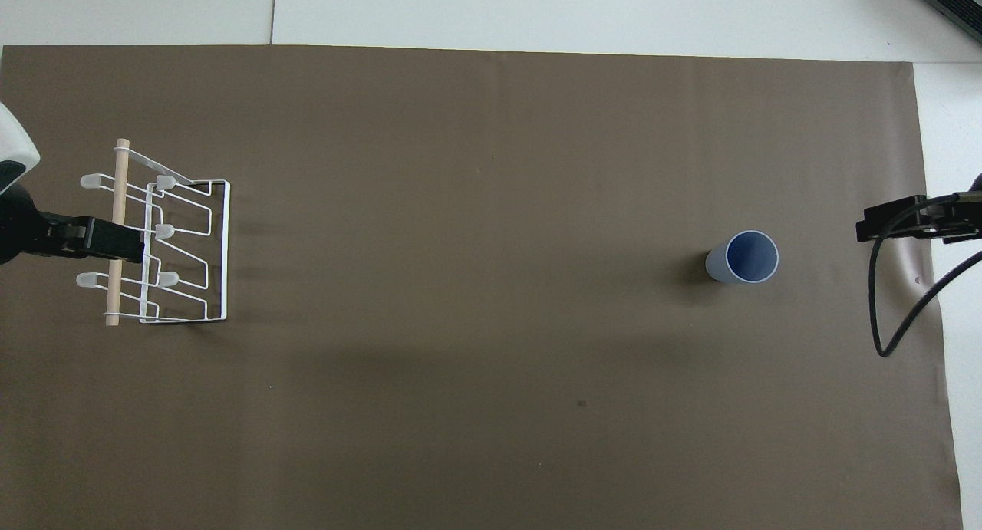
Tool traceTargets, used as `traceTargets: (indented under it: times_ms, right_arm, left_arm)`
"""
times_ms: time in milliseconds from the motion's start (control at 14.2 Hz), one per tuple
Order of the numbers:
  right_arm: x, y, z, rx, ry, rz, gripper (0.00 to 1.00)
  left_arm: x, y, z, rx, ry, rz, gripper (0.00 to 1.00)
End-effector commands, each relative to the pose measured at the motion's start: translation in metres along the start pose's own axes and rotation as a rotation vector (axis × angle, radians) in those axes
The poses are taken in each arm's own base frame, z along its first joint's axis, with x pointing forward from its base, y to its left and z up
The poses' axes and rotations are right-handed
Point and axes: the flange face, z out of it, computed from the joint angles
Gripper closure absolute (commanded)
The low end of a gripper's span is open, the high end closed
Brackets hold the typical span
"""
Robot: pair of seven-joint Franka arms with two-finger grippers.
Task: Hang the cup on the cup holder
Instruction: 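Move the right gripper down to the blue cup's rim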
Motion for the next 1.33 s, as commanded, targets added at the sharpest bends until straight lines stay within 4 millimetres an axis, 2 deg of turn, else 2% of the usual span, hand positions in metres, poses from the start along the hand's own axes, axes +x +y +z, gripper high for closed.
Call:
traceTargets:
  times_ms: [0, 421, 562, 773, 983, 1264]
  right_arm:
    - [-0.008, 0.004, 0.003, 0.015, 0.001, -0.005, 0.00]
    - [-0.008, 0.002, 0.003, 0.016, -0.004, -0.021, 0.00]
    - [-0.008, 0.007, 0.004, 0.014, 0.001, -0.001, 0.00]
    - [-0.006, 0.008, 0.014, 0.009, 0.059, -0.009, 0.00]
    - [0.003, 0.008, 0.055, 0.006, 0.134, 0.003, 0.00]
    - [0.010, 0.002, 0.109, 0.006, 0.145, -0.001, 0.00]
  left_arm:
    - [-0.009, -0.001, -0.001, -0.012, 0.007, 0.003, 0.00]
    - [-0.009, 0.000, -0.001, -0.011, 0.007, 0.006, 0.00]
    - [-0.009, -0.001, -0.001, -0.012, 0.009, 0.003, 0.00]
    - [-0.009, -0.001, -0.001, -0.012, 0.007, 0.005, 0.00]
    - [-0.009, -0.001, -0.001, -0.012, 0.007, 0.003, 0.00]
    - [-0.009, -0.001, -0.001, -0.012, 0.007, 0.005, 0.00]
